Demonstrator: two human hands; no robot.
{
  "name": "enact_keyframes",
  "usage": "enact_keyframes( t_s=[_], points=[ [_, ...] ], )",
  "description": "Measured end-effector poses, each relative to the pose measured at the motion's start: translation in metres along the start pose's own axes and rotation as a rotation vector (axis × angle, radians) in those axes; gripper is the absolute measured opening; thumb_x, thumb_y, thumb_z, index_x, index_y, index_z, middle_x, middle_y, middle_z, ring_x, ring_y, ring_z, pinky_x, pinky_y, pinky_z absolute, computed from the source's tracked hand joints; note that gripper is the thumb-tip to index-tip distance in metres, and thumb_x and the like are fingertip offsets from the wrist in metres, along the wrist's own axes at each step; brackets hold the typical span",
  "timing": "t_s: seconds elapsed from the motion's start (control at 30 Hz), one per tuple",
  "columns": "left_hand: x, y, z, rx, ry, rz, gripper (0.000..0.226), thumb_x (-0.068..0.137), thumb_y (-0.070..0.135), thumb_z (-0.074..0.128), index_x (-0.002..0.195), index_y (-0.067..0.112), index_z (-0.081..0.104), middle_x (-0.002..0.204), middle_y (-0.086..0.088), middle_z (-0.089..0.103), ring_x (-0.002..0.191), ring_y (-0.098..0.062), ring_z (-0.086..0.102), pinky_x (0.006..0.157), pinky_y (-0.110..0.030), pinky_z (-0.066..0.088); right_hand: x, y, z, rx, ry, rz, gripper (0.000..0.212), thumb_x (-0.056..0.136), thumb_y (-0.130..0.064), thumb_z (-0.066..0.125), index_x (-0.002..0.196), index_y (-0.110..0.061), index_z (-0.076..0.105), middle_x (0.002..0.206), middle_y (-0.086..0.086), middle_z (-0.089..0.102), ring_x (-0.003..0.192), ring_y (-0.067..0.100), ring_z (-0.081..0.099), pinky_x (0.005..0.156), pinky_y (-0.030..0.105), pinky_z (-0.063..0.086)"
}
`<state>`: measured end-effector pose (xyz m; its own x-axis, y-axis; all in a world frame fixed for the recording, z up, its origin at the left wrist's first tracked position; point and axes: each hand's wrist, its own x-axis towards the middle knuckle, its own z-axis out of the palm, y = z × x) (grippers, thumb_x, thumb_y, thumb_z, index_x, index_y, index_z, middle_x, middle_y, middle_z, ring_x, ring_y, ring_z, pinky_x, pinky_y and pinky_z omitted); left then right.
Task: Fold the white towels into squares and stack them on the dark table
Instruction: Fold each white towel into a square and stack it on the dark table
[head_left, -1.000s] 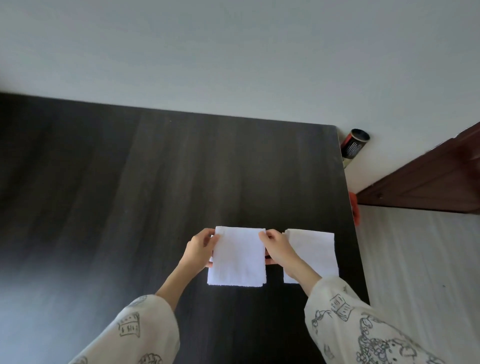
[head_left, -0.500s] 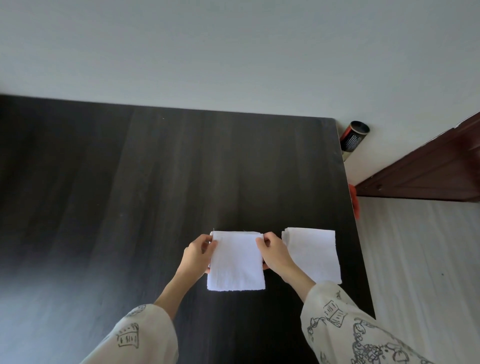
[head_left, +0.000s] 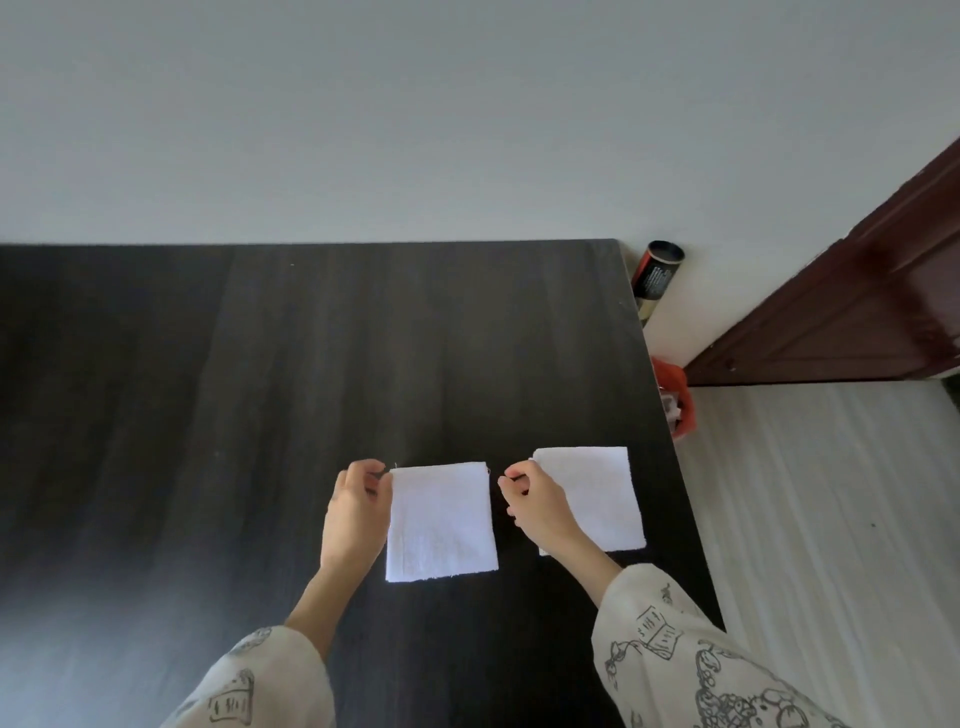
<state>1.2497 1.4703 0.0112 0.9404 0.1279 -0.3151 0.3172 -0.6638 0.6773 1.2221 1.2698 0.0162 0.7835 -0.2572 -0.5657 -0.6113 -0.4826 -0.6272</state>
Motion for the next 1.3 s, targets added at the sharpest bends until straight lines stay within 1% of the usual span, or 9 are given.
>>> enact_keyframes(
  t_s=[0.1, 0.17, 0.33, 0.4, 0.5, 0.67, 0.83, 1.03, 1.3],
  points=[
    [-0.016, 0.034, 0.003, -0.001, -0.018, 0.126, 0.026, 0.095, 0.021, 0.047, 0.118, 0.012, 0.054, 0.119, -0.005, 0.055, 0.092, -0.012, 0.052, 0.080, -0.023, 0.045, -0.018, 0.012, -0.025, 0.076, 0.022, 0.027, 0.027, 0.096, -0.029, 0.047, 0.120, -0.017, 0.051, 0.122, 0.003, 0.057, 0.103, 0.018, 0.060, 0.087, 0.026, 0.051],
    [-0.035, 0.061, 0.013, -0.019, -0.104, 0.191, 0.024, 0.096, 0.020, 0.044, 0.118, 0.015, 0.054, 0.114, -0.003, 0.058, 0.093, -0.013, 0.053, 0.081, -0.023, 0.043, -0.037, 0.026, -0.048, 0.149, 0.069, 0.037, 0.027, 0.096, -0.029, 0.046, 0.119, -0.016, 0.053, 0.121, 0.004, 0.058, 0.098, 0.016, 0.061, 0.084, 0.023, 0.051],
    [-0.111, 0.118, 0.068, 0.025, -0.357, 0.390, 0.019, 0.097, 0.024, 0.042, 0.112, 0.023, 0.052, 0.105, 0.002, 0.061, 0.096, -0.017, 0.059, 0.076, -0.024, 0.047, -0.111, 0.097, -0.124, 0.379, 0.195, 0.028, 0.026, 0.097, -0.026, 0.045, 0.116, -0.010, 0.053, 0.103, 0.004, 0.063, 0.087, 0.015, 0.062, 0.078, 0.025, 0.052],
    [-0.151, 0.138, 0.098, 0.052, -0.449, 0.488, 0.019, 0.096, 0.024, 0.043, 0.113, 0.023, 0.052, 0.106, 0.003, 0.060, 0.096, -0.015, 0.061, 0.080, -0.023, 0.049, -0.148, 0.141, -0.154, 0.518, 0.280, 0.047, 0.024, 0.097, -0.022, 0.046, 0.111, -0.005, 0.056, 0.089, 0.002, 0.064, 0.075, 0.014, 0.062, 0.069, 0.023, 0.050],
    [-0.217, 0.169, 0.147, 0.081, -0.580, 0.579, 0.021, 0.096, 0.022, 0.044, 0.114, 0.020, 0.054, 0.101, 0.002, 0.063, 0.091, -0.014, 0.063, 0.079, -0.023, 0.048, -0.211, 0.211, -0.196, 0.654, 0.412, 0.101, 0.016, 0.097, -0.020, 0.046, 0.099, -0.009, 0.058, 0.080, 0.002, 0.064, 0.067, 0.014, 0.059, 0.060, 0.021, 0.047],
    [-0.328, 0.211, 0.235, 0.164, -0.729, 0.720, 0.024, 0.095, 0.018, 0.048, 0.116, 0.014, 0.057, 0.099, -0.005, 0.067, 0.092, -0.022, 0.064, 0.084, -0.035, 0.049, -0.305, 0.330, -0.248, 0.770, 0.603, 0.167, 0.020, 0.095, -0.022, 0.050, 0.106, -0.008, 0.059, 0.084, 0.004, 0.066, 0.069, 0.017, 0.062, 0.062, 0.024, 0.048],
    [-0.433, 0.260, 0.322, 0.206, -0.938, 0.921, 0.025, 0.094, 0.014, 0.049, 0.117, 0.010, 0.057, 0.098, -0.001, 0.062, 0.089, -0.020, 0.062, 0.086, -0.033, 0.049, -0.399, 0.432, -0.285, 0.897, 0.807, 0.259, 0.016, 0.096, -0.017, 0.048, 0.101, -0.007, 0.060, 0.083, 0.005, 0.065, 0.068, 0.016, 0.061, 0.060, 0.022, 0.047],
    [-0.542, 0.301, 0.423, 0.288, -1.129, 1.118, 0.023, 0.094, 0.017, 0.048, 0.115, 0.017, 0.057, 0.103, 0.002, 0.063, 0.086, -0.017, 0.064, 0.075, -0.022, 0.046, -0.487, 0.542, -0.300, 1.039, 1.064, 0.410, 0.013, 0.095, -0.018, 0.049, 0.098, -0.012, 0.061, 0.081, 0.003, 0.067, 0.069, 0.015, 0.063, 0.063, 0.024, 0.049],
    [-0.699, 0.363, 0.566, 0.364, -1.389, 1.257, 0.019, 0.093, 0.015, 0.050, 0.109, 0.021, 0.057, 0.099, 0.001, 0.065, 0.085, -0.020, 0.065, 0.079, -0.029, 0.049, -0.567, 0.680, -0.381, 1.079, 1.309, 0.526, 0.017, 0.096, -0.021, 0.049, 0.105, -0.011, 0.060, 0.087, 0.005, 0.068, 0.074, 0.016, 0.064, 0.064, 0.023, 0.051]
  ],
)
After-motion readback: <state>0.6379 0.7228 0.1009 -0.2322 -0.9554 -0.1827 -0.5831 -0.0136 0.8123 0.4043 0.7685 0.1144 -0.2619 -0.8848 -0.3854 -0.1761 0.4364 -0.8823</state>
